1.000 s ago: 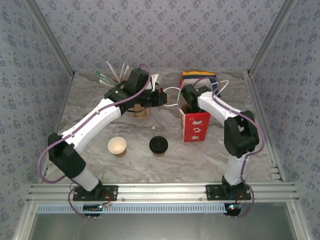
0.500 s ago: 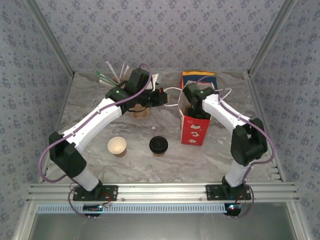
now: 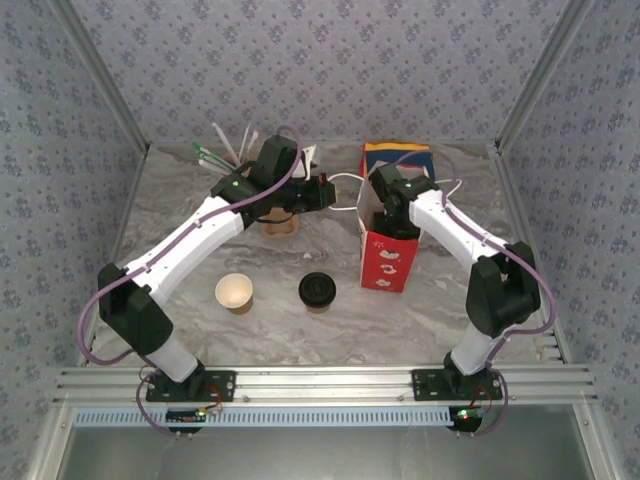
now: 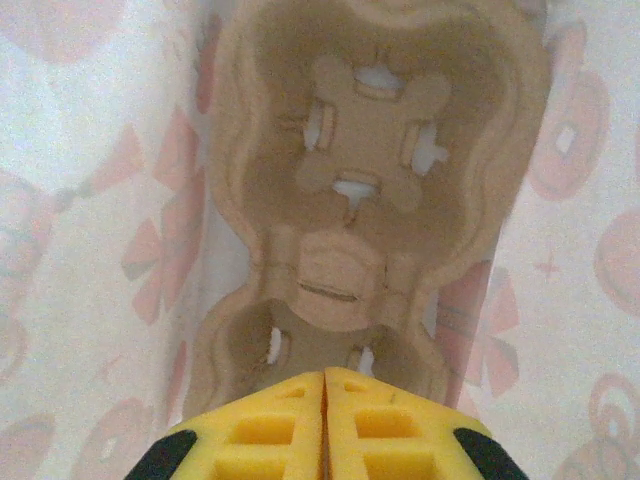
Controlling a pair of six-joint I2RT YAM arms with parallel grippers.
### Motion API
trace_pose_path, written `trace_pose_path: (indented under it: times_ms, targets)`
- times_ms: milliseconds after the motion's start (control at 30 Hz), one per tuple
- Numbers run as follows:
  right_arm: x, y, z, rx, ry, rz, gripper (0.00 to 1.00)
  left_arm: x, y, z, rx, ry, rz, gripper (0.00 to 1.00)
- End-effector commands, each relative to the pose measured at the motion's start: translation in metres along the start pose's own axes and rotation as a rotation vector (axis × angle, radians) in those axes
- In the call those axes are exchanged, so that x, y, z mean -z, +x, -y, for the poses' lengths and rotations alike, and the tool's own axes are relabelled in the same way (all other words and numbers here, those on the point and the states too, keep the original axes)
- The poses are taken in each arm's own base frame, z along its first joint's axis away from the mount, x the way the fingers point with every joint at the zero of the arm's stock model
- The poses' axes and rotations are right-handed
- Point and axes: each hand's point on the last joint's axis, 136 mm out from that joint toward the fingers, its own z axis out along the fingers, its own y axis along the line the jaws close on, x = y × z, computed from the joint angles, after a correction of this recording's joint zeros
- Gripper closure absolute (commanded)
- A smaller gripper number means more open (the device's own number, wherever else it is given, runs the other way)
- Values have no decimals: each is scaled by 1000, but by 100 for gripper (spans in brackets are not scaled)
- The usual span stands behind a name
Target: Pack the takeout coffee
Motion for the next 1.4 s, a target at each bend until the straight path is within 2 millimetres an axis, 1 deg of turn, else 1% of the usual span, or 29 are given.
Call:
trace_pose_path:
  times_ms: [0, 133, 267, 833, 1100, 1200, 1367]
  targets:
    - [7, -17, -10, 1, -41, 27, 91, 25, -7, 18, -13, 35, 63, 100]
    - [9, -25, -16, 19, -46, 28, 91, 30, -4, 23, -23, 36, 69, 100]
    - [14, -28, -18, 28, -48, 39, 91, 25, -1, 18, -17, 21, 63, 100]
    - [29, -17, -11, 3, -32, 68, 90, 9, -2, 9, -3, -1, 56, 100]
    - [45, -17, -12, -29, -59, 101, 82, 8, -5, 4, 4, -20, 68, 100]
    - [45, -12, -4, -51, -44, 93, 81, 11, -6, 4, 2, -28, 77, 100]
    - [33, -2, 15, -96, 0, 50, 81, 19, -7, 0, 0, -49, 106, 100]
